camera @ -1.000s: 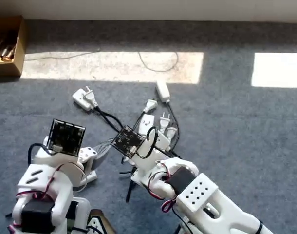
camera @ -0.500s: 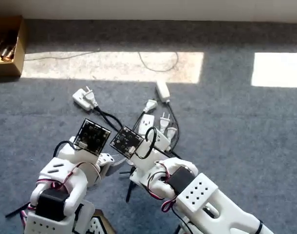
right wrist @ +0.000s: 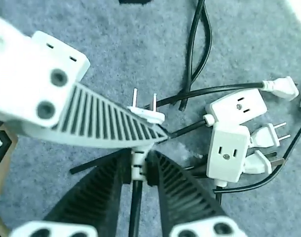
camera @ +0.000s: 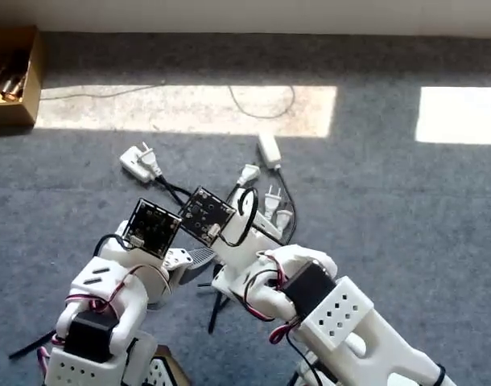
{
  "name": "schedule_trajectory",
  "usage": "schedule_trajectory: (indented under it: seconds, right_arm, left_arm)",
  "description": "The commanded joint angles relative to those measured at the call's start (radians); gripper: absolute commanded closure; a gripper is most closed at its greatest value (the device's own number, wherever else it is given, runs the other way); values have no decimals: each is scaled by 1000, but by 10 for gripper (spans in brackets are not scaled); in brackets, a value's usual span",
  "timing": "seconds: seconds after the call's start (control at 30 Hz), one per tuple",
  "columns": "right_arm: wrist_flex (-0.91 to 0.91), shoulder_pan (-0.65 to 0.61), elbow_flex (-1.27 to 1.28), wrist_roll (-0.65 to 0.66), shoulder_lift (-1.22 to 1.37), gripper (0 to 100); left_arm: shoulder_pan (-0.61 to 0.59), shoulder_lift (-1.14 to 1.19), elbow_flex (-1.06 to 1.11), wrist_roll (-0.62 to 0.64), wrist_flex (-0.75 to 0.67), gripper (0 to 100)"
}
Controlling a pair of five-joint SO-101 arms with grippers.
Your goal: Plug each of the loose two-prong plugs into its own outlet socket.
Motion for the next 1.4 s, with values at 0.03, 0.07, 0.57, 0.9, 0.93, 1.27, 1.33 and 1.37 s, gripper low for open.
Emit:
schedule_trajectory:
  seconds: [0.03,0.07,0.57,0.9,0.93,1.27,1.33,1.37]
  right_arm:
    - [30,-5,-108,20,-2,991]
    - [28,7,-108,20,-2,991]
    - [68,130,-189,23,4,991]
    - [91,255,-19,210,7,991]
    - [91,269,-15,221,7,991]
    - [84,225,-31,221,10,991]
    - [84,177,-24,219,10,991]
    - [82,157,-22,219,8,991]
  left_arm:
    - [7,8,1,-5,2,645]
    - [7,8,1,-5,2,645]
    - [-5,1,19,-35,-3,646]
    - [-364,7,-28,0,-91,646]
    - [-387,8,-33,0,-95,646]
    - [-506,260,-483,0,173,646]
    - [-513,435,-616,-2,241,646]
    - [-518,530,-682,-5,273,646]
